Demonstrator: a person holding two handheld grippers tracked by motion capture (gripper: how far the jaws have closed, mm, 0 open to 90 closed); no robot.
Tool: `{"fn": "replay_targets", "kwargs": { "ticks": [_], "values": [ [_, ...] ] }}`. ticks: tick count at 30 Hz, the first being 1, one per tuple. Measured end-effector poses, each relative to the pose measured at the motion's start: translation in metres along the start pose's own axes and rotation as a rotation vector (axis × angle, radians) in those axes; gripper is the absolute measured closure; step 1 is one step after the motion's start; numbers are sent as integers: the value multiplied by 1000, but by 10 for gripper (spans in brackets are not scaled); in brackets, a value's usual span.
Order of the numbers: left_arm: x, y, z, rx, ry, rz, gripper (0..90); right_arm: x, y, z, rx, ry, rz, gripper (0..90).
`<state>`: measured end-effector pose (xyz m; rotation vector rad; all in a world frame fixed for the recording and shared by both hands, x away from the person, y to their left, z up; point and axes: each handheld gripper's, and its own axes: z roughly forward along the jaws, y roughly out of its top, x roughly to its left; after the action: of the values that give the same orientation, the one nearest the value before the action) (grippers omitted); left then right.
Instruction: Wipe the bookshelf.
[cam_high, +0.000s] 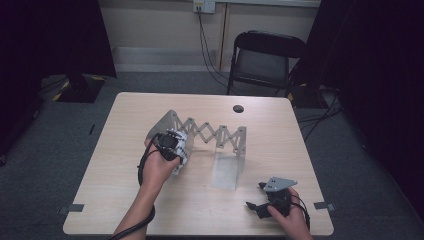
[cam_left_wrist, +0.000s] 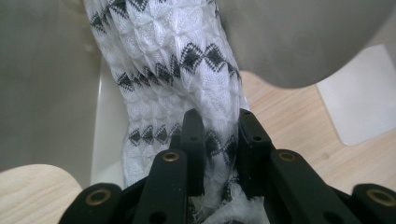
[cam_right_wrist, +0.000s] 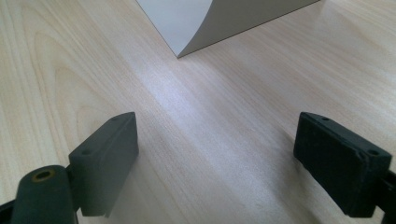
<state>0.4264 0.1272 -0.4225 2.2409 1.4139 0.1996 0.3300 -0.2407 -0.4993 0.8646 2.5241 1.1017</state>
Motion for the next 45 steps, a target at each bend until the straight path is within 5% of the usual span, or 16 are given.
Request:
{"fn": "replay_targets", "kwargs": {
  "ticks": [12,22,30,45],
  "values": [
    [4,-13,24,28,10,-16,755,0,0,0,0,0,0,135],
    [3,-18,26,28,5,-3,755,0,0,0,0,0,0,135],
    [2,-7,2,13,11,1,755,0,0,0,0,0,0,135],
    [-6,36,-69,-128,52,25,756,0,0,0,0,0,2,135]
  ]
}}
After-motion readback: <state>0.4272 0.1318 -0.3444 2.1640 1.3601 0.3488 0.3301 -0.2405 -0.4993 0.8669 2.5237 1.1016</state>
